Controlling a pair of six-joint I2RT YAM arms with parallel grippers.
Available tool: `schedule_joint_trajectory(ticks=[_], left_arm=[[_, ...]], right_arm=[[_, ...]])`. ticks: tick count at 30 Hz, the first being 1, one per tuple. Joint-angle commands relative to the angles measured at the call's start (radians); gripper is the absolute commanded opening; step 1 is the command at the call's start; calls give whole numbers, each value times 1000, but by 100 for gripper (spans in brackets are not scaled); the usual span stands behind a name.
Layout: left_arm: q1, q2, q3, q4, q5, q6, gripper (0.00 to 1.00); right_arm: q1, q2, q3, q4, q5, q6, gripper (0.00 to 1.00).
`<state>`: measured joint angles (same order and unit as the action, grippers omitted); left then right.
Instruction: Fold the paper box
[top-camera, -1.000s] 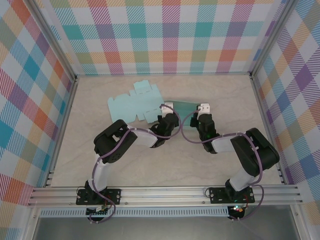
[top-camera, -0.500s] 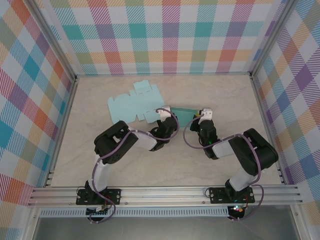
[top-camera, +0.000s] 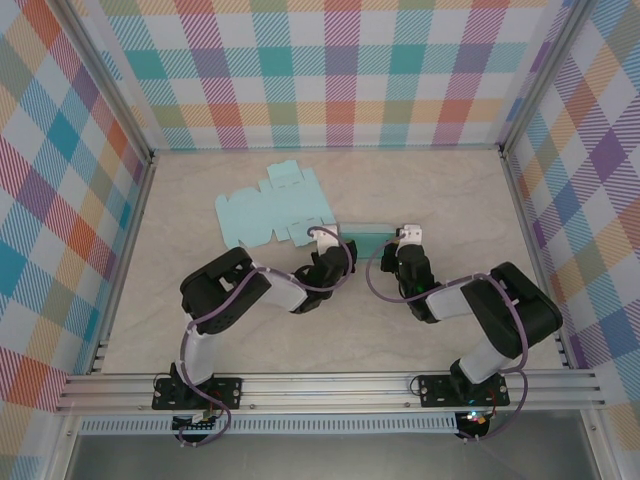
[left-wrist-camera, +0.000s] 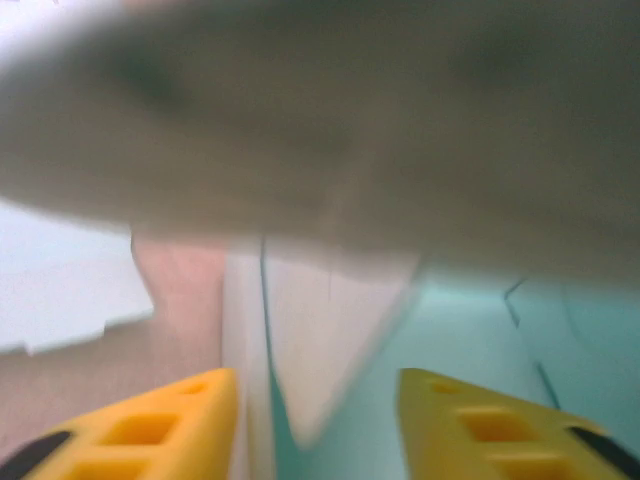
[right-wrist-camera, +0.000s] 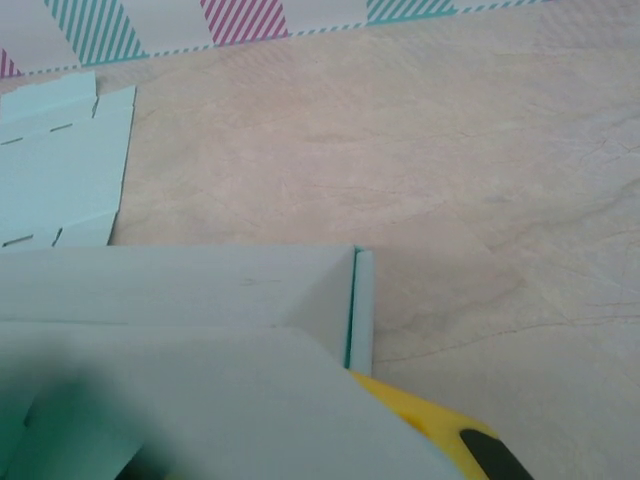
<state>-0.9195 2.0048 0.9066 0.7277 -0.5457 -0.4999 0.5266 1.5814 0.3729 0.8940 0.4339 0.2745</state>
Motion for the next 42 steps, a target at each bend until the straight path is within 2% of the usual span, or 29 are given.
schedule_joint_trajectory(ticks=[1,5,8,16,22,31,36,39,42], left_arm=[[-18,-43,-45,-103,46,5,59],[-18,-96,-67,-134,61,28,76],[-18,-125,-85,-164,73,45,80],[-22,-232,-198,-218,82,16,81],[-41,-374,-275,-304,57,-11,80],[-53,-649,-322,-465,38,-13,77],[-53,-804,-290,-535,19,27,75],[-47,-828,-210,-586,5,68,74],[-19,-770,-59,-698,4,109,73]], right_arm=[[10,-31,9,-66,5,14,15],[10,-54,17,-105,13,14,24],[10,-66,18,-122,21,11,32],[12,-162,23,-253,28,38,46],[12,-302,21,-456,26,93,55],[13,-744,-1,-900,-17,200,64],[13,-973,78,-1147,-48,209,71],[11,-954,191,-1257,-43,203,76],[3,-829,335,-1339,-40,189,80]])
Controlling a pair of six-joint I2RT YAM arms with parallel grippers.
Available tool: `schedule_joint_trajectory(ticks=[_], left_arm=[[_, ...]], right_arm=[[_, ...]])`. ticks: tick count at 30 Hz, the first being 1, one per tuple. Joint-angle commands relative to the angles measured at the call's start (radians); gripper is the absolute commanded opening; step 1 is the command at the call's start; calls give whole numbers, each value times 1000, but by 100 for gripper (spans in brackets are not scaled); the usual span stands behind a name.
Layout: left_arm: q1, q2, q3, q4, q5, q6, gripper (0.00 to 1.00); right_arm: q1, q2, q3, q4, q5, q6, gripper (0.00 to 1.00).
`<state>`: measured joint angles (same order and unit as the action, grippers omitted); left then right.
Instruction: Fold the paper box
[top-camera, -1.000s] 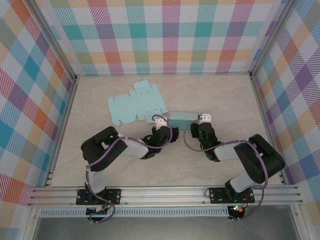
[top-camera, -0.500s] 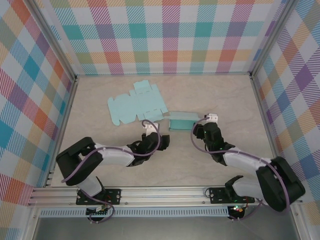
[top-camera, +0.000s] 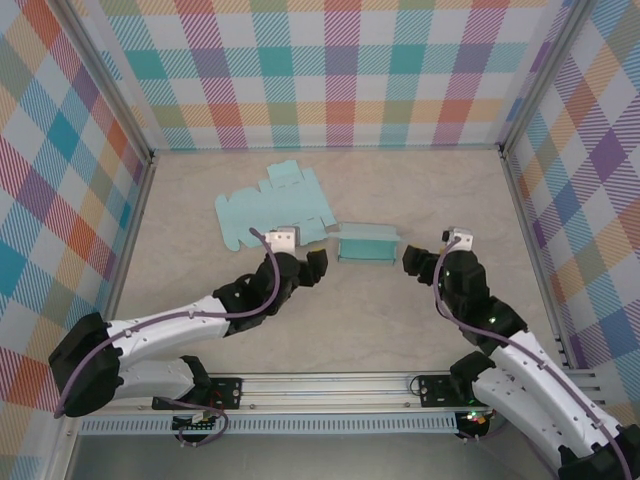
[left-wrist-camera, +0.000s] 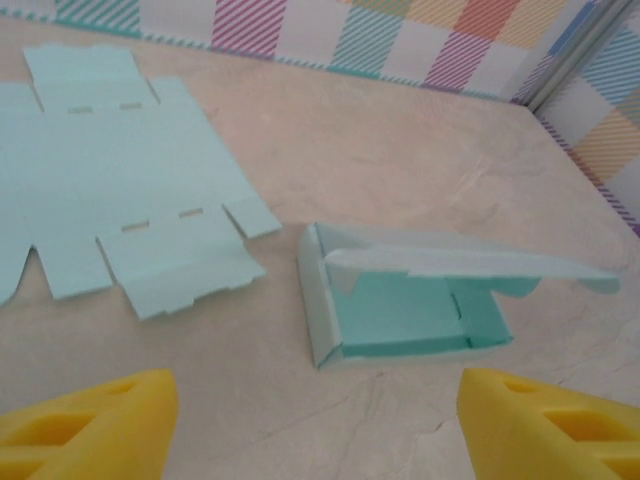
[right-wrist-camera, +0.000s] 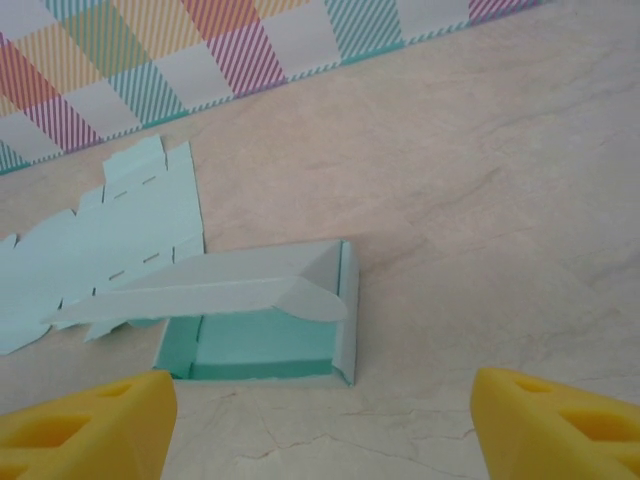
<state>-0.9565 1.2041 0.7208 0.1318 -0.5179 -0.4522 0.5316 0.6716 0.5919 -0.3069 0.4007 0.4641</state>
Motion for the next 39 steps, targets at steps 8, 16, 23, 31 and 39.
schedule_joint_trajectory(ticks=[8,16,23,31,39], left_arm=[[195,399,548,-313,212,79,71],[237,689,745,-401,309,53,63],[243,772,733,-401,348,34,56],[243,823,627,-357,387,-22,48],[243,846,579,-324,399,-57,44]], right_arm=[[-159,537,464,-235,-163,-64,89],[-230,844,566,-201,-353,-72,87],[-241,972,522,-159,-408,-64,84],[-242,1010,435,-96,-422,-46,82],[-245,1020,404,-72,-433,-35,80]])
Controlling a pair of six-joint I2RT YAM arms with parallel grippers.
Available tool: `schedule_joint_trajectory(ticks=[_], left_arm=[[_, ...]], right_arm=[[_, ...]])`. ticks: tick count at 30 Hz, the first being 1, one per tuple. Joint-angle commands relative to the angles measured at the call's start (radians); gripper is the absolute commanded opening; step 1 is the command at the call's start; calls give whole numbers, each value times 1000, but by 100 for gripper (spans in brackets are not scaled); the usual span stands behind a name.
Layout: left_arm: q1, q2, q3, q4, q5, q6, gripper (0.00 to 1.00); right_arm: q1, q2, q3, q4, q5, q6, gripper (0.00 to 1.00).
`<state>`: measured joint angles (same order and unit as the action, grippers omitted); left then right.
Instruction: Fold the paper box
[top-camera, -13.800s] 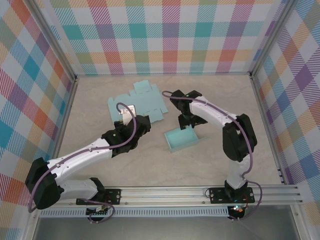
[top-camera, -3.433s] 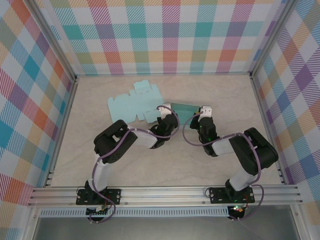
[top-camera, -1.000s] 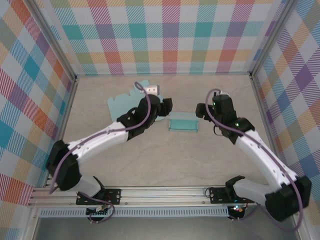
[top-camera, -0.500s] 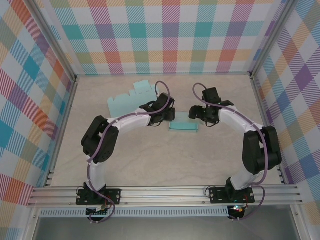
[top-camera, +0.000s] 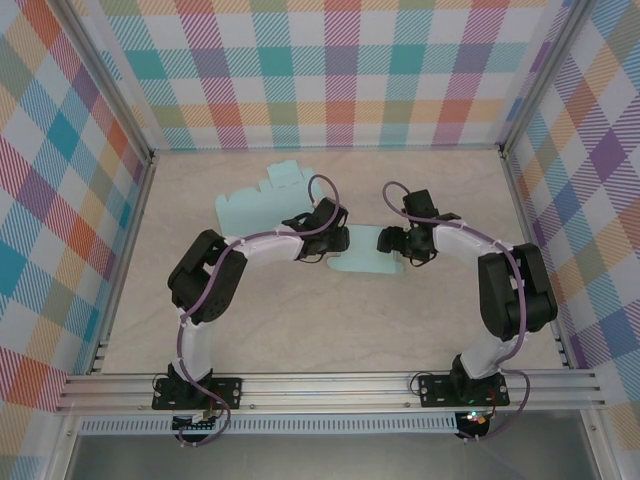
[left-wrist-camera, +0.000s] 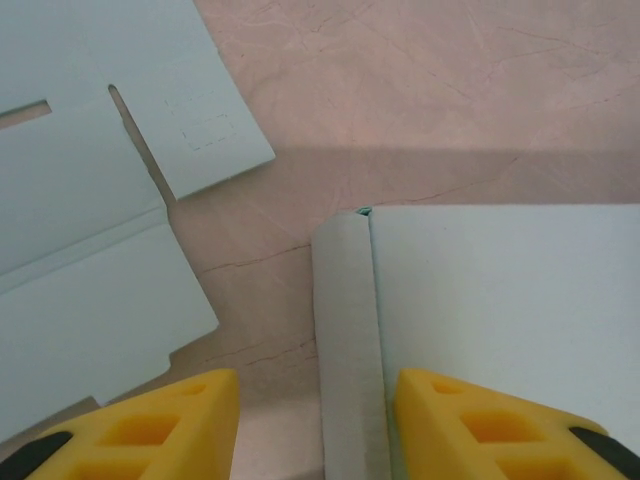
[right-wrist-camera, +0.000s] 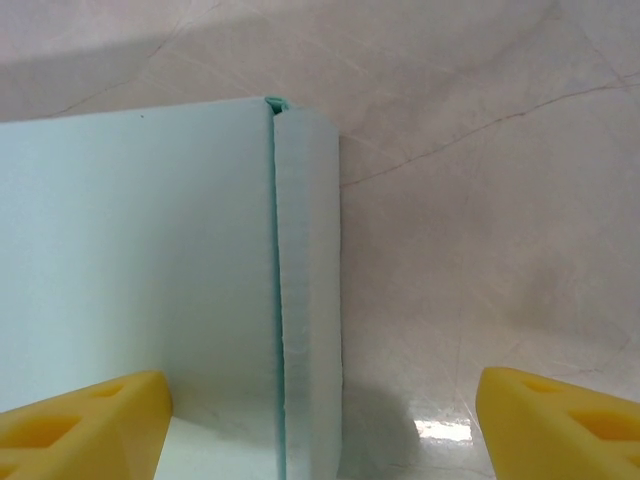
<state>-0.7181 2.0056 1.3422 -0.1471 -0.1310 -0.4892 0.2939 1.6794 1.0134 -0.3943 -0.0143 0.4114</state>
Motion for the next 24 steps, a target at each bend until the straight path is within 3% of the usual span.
schedule_joint_trajectory(ticks=[1,10,15,19,22,24], left_arm=[[5,41,-44,-45,13,-20,44],[5,-18,-17,-52,60,-17,43],[9,-74,-27,-75,52,-16,43],[16,-162,-72,-78,11,-15,44],[28,-241,-120,-79,-43,-20,46],[40,-300,-160,-81,-92,-27,46]], right_arm=[[-7,10,-20,19,-22,18,80],[-30,-93,-58,51,-94,13,80],[-17,-250,-139,87,-140,-110,81],[83,-383,-187,42,34,-199,86],[230,-450,-217,16,218,-259,100],[329,-466,-233,5,359,-276,100]])
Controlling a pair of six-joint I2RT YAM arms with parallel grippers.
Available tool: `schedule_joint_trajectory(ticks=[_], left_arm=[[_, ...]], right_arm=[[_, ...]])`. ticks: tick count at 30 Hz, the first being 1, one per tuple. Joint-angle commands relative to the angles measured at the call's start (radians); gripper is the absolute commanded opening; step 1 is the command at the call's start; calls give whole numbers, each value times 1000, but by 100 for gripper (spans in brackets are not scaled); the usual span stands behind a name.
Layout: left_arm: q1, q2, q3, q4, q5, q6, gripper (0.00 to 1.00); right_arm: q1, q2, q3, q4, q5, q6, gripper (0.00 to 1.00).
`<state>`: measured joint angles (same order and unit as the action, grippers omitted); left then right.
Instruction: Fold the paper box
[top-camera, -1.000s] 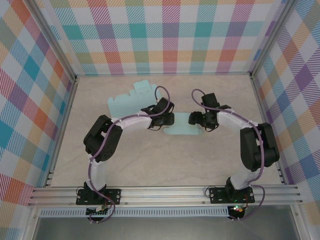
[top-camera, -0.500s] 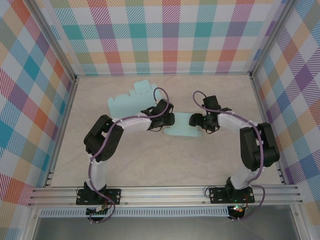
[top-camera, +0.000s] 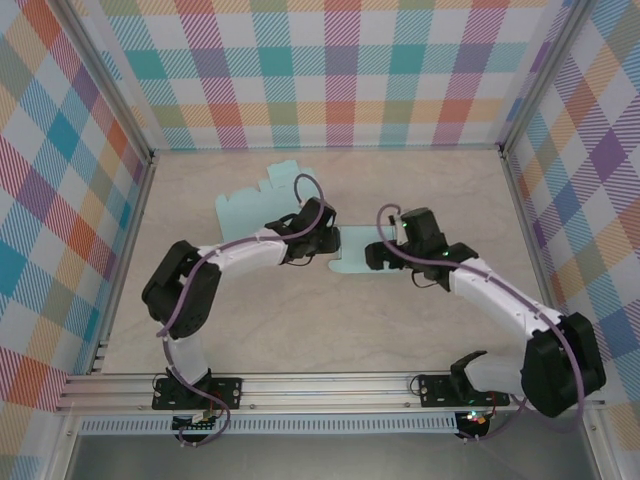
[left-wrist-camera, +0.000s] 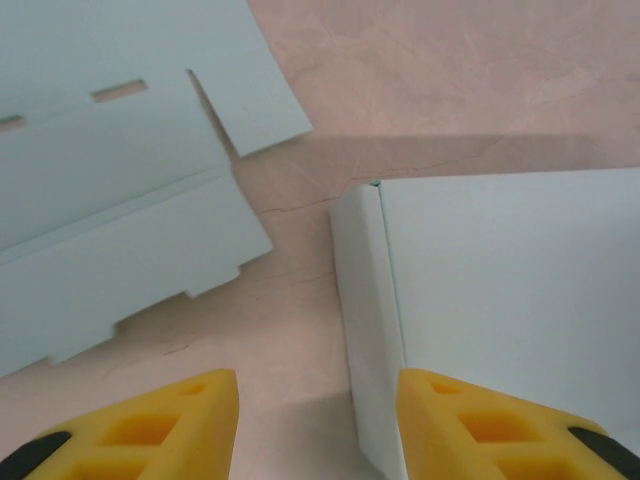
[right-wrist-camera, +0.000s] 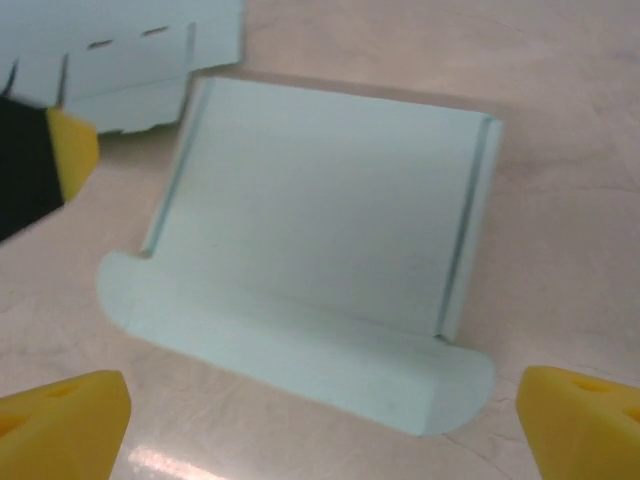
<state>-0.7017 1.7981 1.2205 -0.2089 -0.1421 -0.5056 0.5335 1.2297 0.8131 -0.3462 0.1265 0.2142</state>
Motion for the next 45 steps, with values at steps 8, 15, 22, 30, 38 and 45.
schedule_joint_trajectory(ticks=[8,15,22,30,38,45], left_arm=[[86,-308,-174,-60,-251,-22,62],[117,-438,-242,-111,-322,-24,81],[125,-508,-278,-118,-348,-27,83],[128,-531,-298,-124,-359,-33,83],[130,-534,-303,-123,-358,-33,83],[131,-532,-301,-120,-355,-31,83]], right_arm=[[354,89,-57,-27,575,-169,100],[419,320,12,12,726,-281,100],[408,463,53,172,796,-434,100],[346,578,79,307,781,-566,78],[338,600,104,300,736,-570,37],[338,551,124,284,700,-590,10]])
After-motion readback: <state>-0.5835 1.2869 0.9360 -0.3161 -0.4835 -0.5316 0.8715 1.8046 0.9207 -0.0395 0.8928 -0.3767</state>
